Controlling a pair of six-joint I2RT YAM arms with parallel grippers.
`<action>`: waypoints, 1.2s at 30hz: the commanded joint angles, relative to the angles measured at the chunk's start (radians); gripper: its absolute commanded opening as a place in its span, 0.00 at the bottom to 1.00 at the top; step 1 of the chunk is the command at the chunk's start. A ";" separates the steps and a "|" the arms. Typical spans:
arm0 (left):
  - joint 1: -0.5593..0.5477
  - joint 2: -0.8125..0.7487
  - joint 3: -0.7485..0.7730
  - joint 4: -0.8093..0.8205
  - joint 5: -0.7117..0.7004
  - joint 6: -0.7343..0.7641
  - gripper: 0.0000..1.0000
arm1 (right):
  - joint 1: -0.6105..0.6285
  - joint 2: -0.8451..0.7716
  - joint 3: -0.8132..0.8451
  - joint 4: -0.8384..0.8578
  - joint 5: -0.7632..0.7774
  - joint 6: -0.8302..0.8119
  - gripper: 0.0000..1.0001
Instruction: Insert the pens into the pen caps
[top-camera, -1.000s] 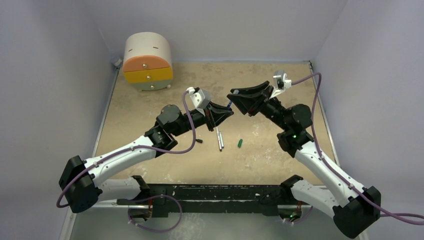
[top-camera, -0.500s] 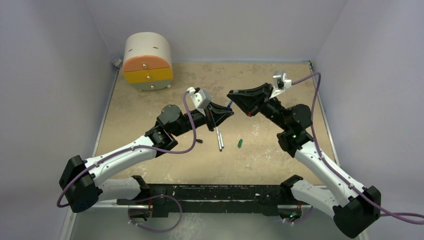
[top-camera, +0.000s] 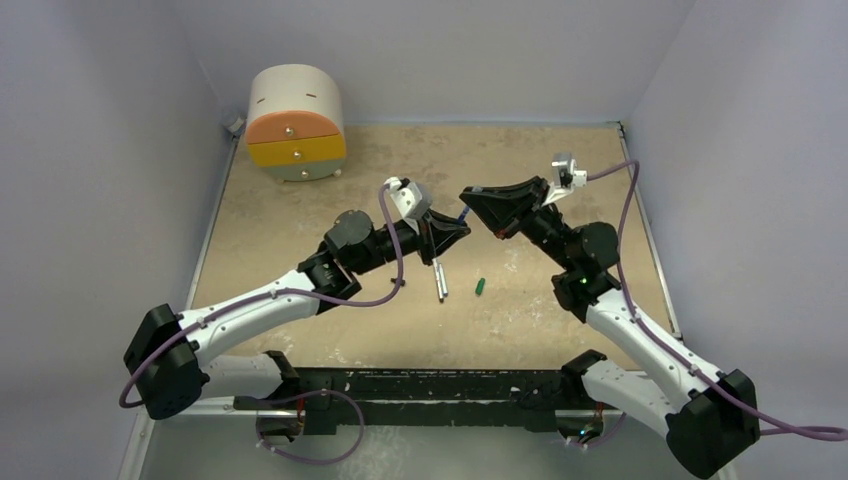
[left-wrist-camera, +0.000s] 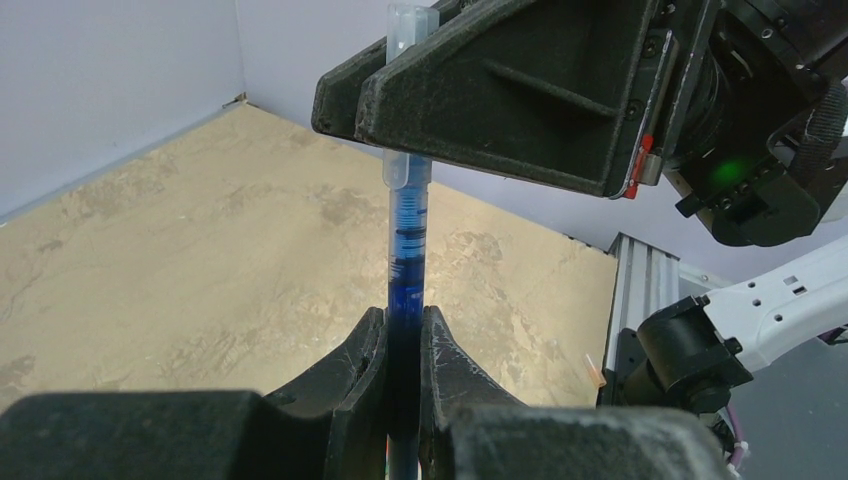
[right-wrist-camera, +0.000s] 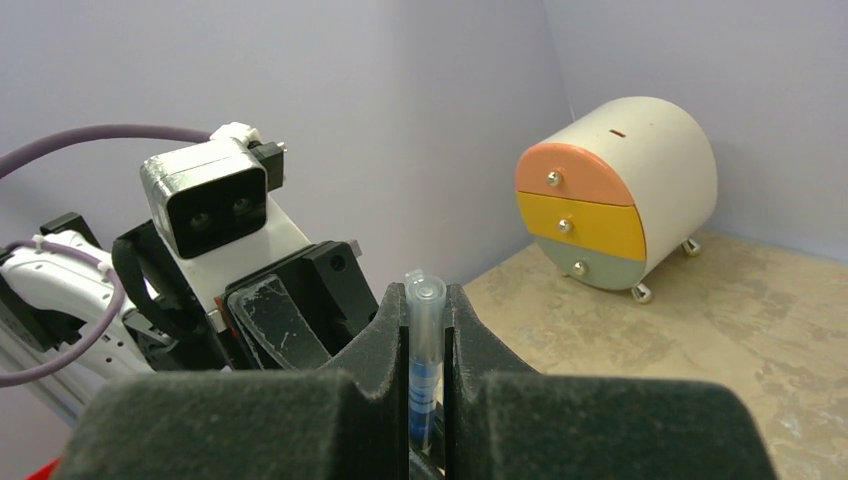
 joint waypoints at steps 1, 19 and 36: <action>0.009 0.000 0.076 0.214 -0.108 0.000 0.00 | 0.026 -0.015 -0.057 -0.017 -0.076 0.034 0.00; 0.011 0.050 0.221 0.268 -0.132 0.059 0.00 | 0.076 0.049 -0.167 0.015 -0.110 0.026 0.00; 0.019 0.033 0.272 0.255 -0.100 0.075 0.00 | 0.140 0.169 -0.204 0.015 -0.122 -0.028 0.00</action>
